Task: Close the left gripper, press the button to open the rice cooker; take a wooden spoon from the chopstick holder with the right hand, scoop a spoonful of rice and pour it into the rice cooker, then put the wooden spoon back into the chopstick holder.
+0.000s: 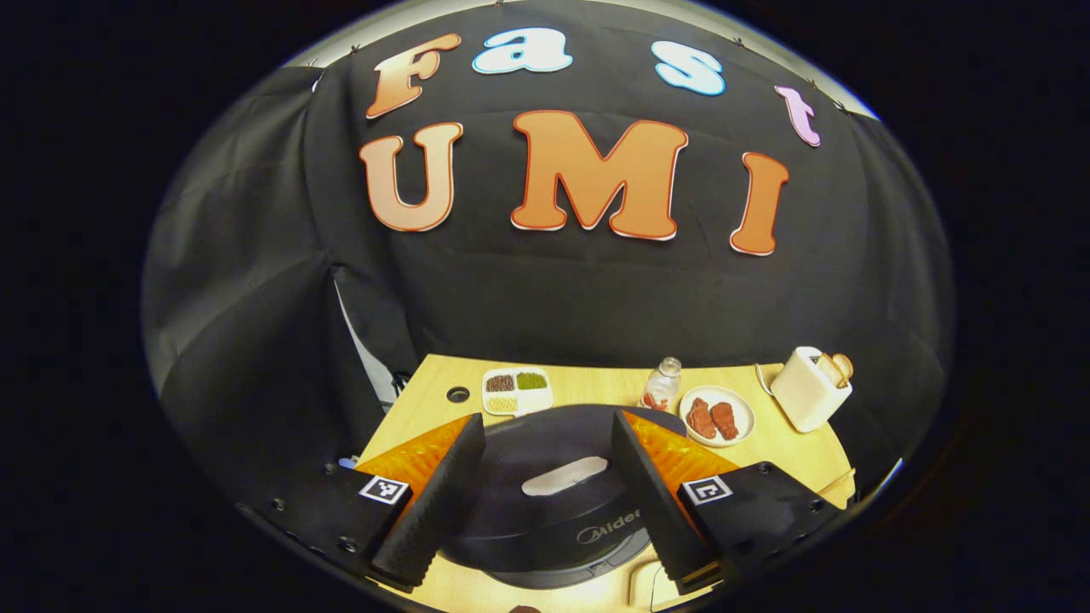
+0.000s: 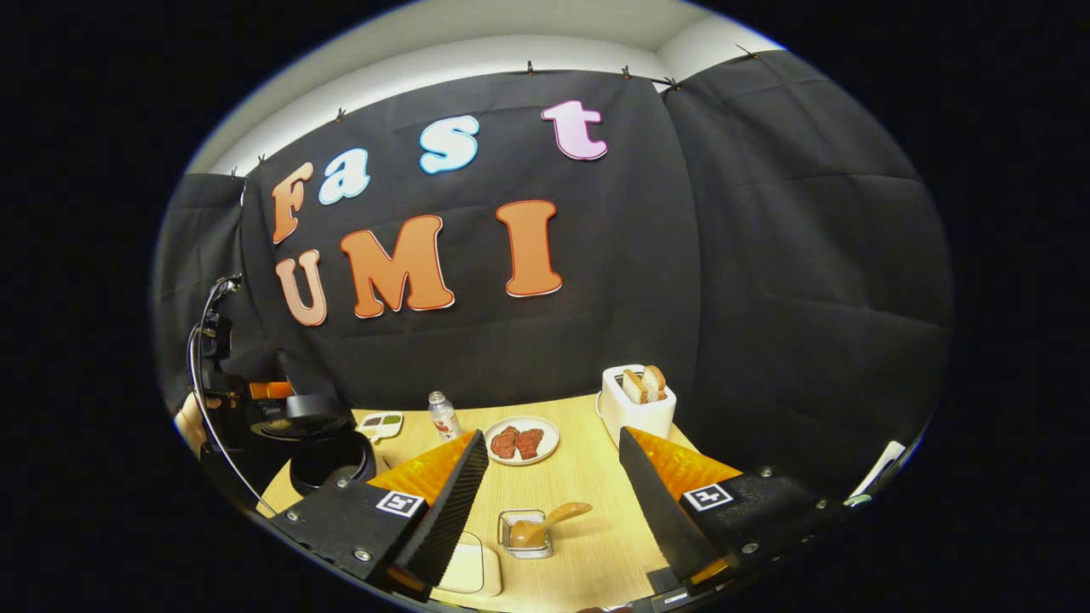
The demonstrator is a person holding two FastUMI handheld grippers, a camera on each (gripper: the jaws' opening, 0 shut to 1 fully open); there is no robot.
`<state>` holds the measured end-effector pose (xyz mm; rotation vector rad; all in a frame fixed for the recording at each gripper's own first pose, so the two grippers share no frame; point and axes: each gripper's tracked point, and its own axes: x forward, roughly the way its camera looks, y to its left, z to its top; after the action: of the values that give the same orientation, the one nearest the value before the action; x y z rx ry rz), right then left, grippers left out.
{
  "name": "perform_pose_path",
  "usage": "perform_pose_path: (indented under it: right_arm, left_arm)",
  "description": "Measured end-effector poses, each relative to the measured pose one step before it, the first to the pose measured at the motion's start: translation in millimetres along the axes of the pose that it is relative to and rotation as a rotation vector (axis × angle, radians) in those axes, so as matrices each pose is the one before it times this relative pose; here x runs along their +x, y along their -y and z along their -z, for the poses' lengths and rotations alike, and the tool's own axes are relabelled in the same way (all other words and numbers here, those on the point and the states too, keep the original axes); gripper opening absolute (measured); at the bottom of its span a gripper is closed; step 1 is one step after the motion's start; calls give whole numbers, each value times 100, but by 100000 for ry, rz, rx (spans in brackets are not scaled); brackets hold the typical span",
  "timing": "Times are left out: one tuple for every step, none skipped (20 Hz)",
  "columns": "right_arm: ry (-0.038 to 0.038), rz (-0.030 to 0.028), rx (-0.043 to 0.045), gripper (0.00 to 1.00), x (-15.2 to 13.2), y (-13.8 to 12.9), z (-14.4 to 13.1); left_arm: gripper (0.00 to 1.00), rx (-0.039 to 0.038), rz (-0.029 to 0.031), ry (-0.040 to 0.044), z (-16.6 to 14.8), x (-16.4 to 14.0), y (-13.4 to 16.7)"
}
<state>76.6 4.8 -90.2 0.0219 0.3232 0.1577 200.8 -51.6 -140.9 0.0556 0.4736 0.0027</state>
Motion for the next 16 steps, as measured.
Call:
perform_pose_path:
  right_arm:
    - [-1005,-904,3,95,-75,-100,381]
    - [-1276,-555,-29,95,-14,63,488]
    - [-973,-478,-312,95,-96,118,344]
    - [-560,32,-419,95,-86,288,188]
    - [-709,-6,-550,95,-41,131,214]
    - [-693,180,-533,95,33,311,328]
    - [-588,162,-462,95,14,181,197]
    - [-485,-5,-225,95,-67,142,244]
    - [-784,-22,44,95,42,83,241]
    - [-1002,-238,18,95,36,0,428]
    - [-761,-161,-263,95,2,24,222]
    - [-583,172,-416,95,130,160,340]
    - [-643,341,-287,95,106,212,191]
    - [-805,222,-11,100,76,202,322]
    - [-849,184,290,95,125,85,323]
    - [-486,21,429,95,17,10,279]
  left_arm:
    - [100,-1232,-76,-1172,1809,22,193]
    - [100,-2205,85,-1716,1991,74,178]
    - [100,-1808,158,-1620,1549,112,191]
    - [100,-995,-736,582,1112,119,-343]
    - [100,-1083,-417,964,812,137,32]
    - [100,1951,-659,593,632,73,187]
    - [100,2979,-963,28,945,358,270]
    - [100,1968,-1125,-1009,1070,391,184]
    - [100,-109,-1213,-1494,1162,230,110]
    - [100,393,-1134,-769,937,310,120]
    - [100,1570,-975,1248,448,-120,116]
    - [100,1803,-654,5857,-1000,-166,-289]
    - [100,-1336,140,-1796,907,-159,323]
    - [100,-2285,241,2231,122,45,-48]
    - [100,-516,253,-1137,510,398,94]
    - [100,1002,130,-1684,634,-236,76]
